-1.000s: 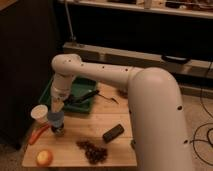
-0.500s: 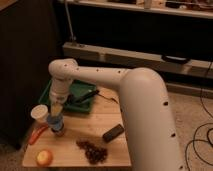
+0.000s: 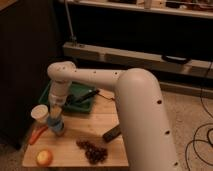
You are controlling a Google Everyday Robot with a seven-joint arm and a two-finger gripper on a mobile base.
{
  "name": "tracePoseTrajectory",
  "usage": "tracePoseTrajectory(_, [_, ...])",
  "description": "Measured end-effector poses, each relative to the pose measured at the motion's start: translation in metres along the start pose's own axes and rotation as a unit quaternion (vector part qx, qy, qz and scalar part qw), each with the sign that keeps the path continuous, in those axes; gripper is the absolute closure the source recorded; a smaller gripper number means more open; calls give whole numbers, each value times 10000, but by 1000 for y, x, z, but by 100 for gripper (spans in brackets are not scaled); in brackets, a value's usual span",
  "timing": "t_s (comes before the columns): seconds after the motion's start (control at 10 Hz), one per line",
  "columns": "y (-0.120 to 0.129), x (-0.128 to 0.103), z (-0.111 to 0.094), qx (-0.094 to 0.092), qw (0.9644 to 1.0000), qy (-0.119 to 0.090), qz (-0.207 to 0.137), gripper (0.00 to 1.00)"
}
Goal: Stack cups into tray
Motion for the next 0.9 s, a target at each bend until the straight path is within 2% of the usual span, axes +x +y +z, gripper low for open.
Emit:
tracePoseTrajectory(0.1, [-1,1,2,-15,10000,15,5,97])
tracePoseTrajectory(0.5, [-2,2,6,-27,10000,88,26,61])
tracePoseTrajectory(0.6, [-3,2,7,-14,10000,78,32,47])
tracePoseTrajectory(0.9, [-3,4,4,21,10000,54,50,21])
